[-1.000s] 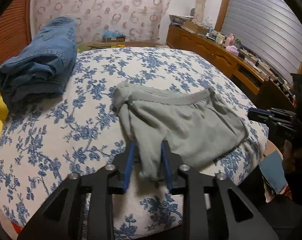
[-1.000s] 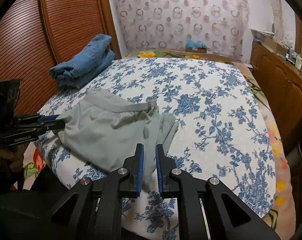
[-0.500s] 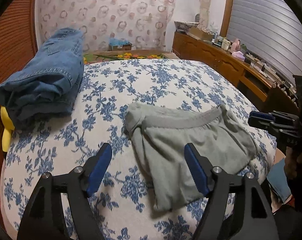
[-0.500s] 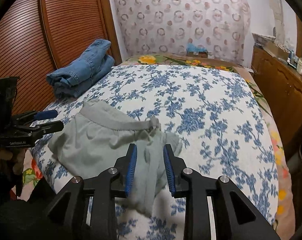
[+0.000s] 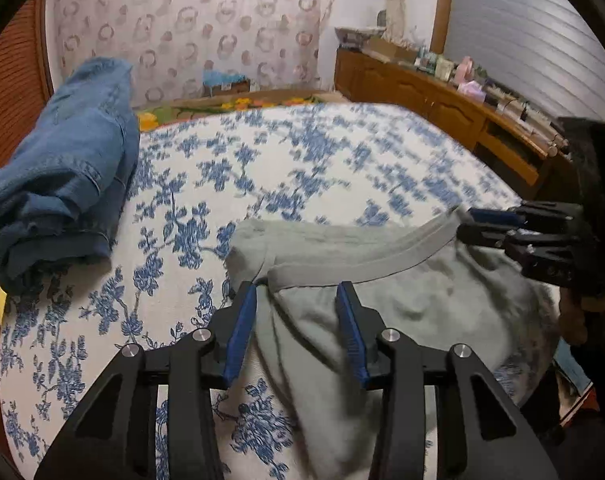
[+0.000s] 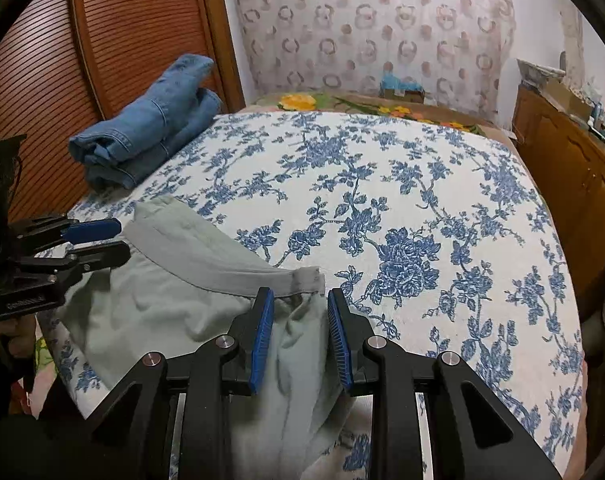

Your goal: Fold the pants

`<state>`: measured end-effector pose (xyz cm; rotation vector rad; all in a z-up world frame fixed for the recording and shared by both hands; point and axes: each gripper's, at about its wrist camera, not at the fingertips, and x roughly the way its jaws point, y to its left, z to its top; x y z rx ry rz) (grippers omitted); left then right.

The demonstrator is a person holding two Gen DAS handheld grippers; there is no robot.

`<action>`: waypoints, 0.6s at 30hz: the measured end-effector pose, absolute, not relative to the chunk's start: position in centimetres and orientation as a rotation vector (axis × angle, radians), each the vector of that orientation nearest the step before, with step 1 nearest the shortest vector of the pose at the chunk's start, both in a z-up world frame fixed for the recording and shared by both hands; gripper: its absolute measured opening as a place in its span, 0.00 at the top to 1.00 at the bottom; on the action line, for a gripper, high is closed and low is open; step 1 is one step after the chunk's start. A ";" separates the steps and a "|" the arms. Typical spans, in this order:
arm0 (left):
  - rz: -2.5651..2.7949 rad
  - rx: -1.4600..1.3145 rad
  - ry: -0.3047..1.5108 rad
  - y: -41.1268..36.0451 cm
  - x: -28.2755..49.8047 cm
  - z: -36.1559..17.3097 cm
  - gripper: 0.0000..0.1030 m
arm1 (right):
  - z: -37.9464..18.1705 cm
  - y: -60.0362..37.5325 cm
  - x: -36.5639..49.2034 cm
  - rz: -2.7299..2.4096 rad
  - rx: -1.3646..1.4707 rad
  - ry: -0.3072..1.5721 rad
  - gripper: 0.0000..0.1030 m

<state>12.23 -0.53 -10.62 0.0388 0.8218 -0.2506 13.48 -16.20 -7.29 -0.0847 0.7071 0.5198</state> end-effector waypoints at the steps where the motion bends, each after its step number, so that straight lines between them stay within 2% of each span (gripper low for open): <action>1: -0.253 0.037 0.831 -0.5 12.4 -10.9 0.58 | -7.4 -16.1 13.7 0.520 -0.086 0.710 0.72; 4: -0.257 0.041 0.834 -0.8 12.4 -11.1 0.59 | -7.4 -15.9 14.0 0.528 -0.080 0.714 0.72; 5: -0.261 0.041 0.830 -0.8 12.3 -11.0 0.61 | -7.4 -15.9 14.1 0.533 -0.073 0.712 0.72; 6: -0.268 0.040 0.823 -0.9 12.2 -10.9 0.69 | -7.4 -15.9 14.1 0.537 -0.070 0.709 0.72; 8: -0.274 0.042 0.810 -1.0 12.0 -10.7 0.80 | -7.4 -16.0 13.8 0.550 -0.063 0.691 0.91; 9: -0.287 0.035 0.800 -1.0 11.9 -10.5 0.86 | -7.4 -16.1 13.6 0.552 -0.064 0.682 0.91; 13: -0.327 0.013 0.746 -1.1 11.4 -9.0 0.92 | -6.8 -16.9 12.3 0.566 -0.040 0.625 0.92; 18: -0.342 0.019 0.688 -1.8 11.9 -7.2 0.92 | -6.1 -18.3 11.1 0.537 -0.012 0.557 0.93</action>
